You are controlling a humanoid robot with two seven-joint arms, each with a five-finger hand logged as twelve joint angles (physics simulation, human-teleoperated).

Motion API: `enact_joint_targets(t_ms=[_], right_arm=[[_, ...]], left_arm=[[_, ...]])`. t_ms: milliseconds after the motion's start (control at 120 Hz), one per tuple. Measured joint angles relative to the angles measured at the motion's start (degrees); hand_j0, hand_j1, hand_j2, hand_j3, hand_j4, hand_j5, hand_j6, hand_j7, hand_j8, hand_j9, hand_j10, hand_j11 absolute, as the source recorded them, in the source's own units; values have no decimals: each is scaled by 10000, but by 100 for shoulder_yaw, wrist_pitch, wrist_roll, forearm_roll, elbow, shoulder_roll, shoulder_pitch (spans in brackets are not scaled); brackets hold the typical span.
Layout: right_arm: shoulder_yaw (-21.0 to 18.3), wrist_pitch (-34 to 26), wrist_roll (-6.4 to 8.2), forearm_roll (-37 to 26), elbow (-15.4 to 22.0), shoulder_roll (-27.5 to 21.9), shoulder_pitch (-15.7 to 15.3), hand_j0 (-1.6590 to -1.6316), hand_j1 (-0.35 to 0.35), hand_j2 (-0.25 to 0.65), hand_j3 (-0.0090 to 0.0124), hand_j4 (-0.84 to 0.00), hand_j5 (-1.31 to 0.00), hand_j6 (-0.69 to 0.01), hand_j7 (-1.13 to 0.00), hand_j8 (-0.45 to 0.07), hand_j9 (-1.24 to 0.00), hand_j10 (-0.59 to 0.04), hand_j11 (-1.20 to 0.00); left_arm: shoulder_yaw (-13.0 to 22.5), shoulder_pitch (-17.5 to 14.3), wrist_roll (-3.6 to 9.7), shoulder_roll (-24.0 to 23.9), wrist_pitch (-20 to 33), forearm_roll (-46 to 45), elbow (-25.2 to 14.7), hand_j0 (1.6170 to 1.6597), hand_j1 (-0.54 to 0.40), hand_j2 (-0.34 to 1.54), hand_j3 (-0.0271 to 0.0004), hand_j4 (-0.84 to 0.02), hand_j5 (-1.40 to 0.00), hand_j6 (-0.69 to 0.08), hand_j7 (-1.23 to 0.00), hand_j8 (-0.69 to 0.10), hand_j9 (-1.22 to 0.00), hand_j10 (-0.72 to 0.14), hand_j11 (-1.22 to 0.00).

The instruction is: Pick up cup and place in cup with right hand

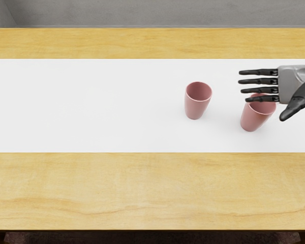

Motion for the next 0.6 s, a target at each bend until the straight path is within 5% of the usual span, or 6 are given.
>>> enact_joint_targets(t_ms=[158,258,383,475,600], right_arm=[[-24,1,0,22,9,165,22,-16580,-3491,-3,0,1,3,27,0,19,3,13,3],[-19,0,0,-474,21,525,355,-16580,-3491,-2,0,1,3,27,0,19,3,13,3],[-215,-1,0,-1489,21,1079,1045,-16581,-3491,-2,0,-2,2,14,0,9,2,6,2],[-959,-2,0,-1892,-20,1351,1916,-16581,-3491,-1,0,-4,1,5,0,3,1,1,1],[-2136,-354,0,-2329,-585,2112,3066,-16581,-3490,-3,0,-10,0,-8,0,-7,0,-5,1]], left_arm=[[-15,18,0,0,0,-2,1,16581,3491,2,-2,-5,-2,-6,-1,-5,-1,-3,0],[-23,11,0,0,-1,1,4,16581,3491,2,-2,-5,-1,-5,-1,-5,-1,-3,0],[-25,12,0,0,-3,4,5,16581,3491,2,-1,-5,-1,-6,-1,-5,-1,-3,0],[-25,-4,0,0,-5,5,6,16581,3491,2,-1,-5,-1,-5,-1,-5,-1,-3,0],[-25,-95,0,0,-5,5,7,16581,3491,1,-1,-4,-1,-6,-1,-5,-1,-3,0]])
